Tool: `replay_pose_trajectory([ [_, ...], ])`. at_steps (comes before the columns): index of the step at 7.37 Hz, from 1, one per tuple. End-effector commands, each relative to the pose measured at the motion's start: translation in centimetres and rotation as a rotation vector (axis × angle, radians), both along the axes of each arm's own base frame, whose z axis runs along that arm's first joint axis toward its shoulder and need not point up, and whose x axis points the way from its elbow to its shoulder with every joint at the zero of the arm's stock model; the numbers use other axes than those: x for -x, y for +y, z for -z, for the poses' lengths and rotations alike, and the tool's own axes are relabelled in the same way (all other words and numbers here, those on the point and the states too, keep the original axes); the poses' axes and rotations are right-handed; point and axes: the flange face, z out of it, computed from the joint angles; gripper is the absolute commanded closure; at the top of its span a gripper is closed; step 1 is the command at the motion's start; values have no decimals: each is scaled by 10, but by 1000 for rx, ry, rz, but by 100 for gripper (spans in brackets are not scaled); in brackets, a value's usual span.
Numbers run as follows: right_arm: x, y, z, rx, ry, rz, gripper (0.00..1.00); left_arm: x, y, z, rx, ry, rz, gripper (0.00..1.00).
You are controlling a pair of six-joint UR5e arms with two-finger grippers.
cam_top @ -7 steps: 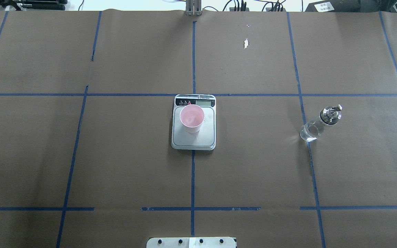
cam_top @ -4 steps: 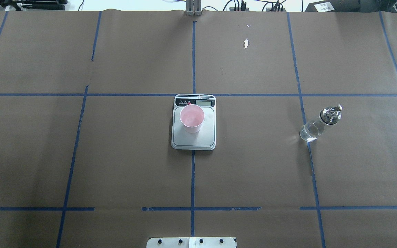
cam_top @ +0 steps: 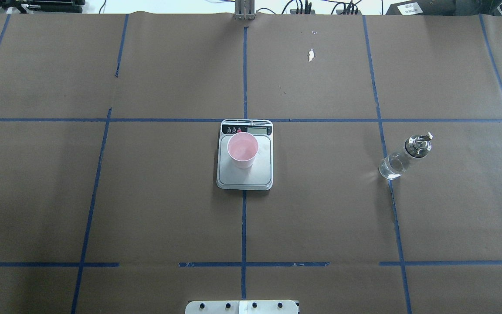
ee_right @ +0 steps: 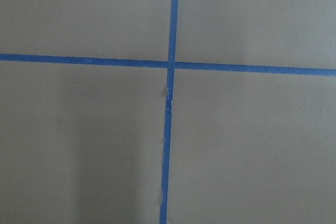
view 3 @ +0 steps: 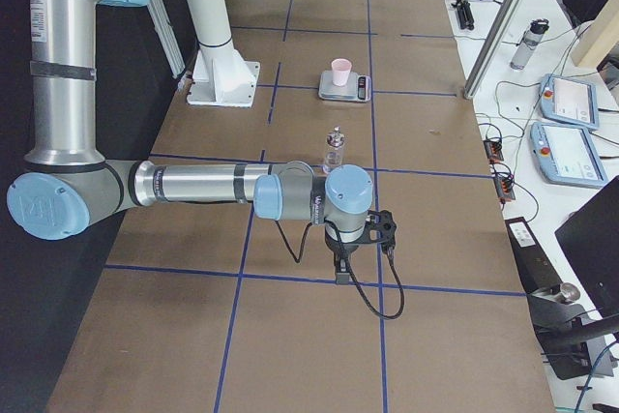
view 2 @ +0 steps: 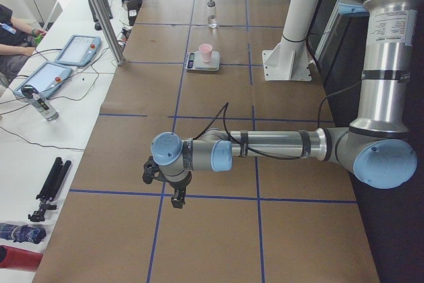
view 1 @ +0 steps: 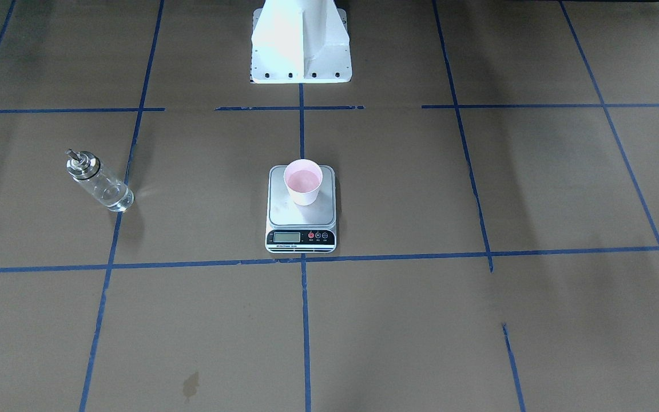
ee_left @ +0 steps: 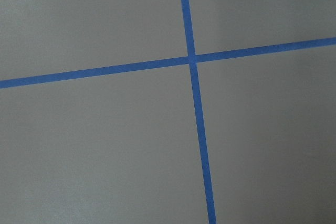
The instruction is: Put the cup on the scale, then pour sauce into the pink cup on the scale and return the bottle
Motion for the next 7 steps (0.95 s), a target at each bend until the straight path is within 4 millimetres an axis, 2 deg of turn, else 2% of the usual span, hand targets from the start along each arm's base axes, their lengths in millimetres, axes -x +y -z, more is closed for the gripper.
replay_pose_trajectory([
  [1, 0, 0, 0, 0, 1, 1, 0, 0, -1, 2, -2, 0, 8, 0],
  [7, 0, 0, -1, 1, 3, 0, 0, 1, -4, 9, -58, 3, 10, 0],
])
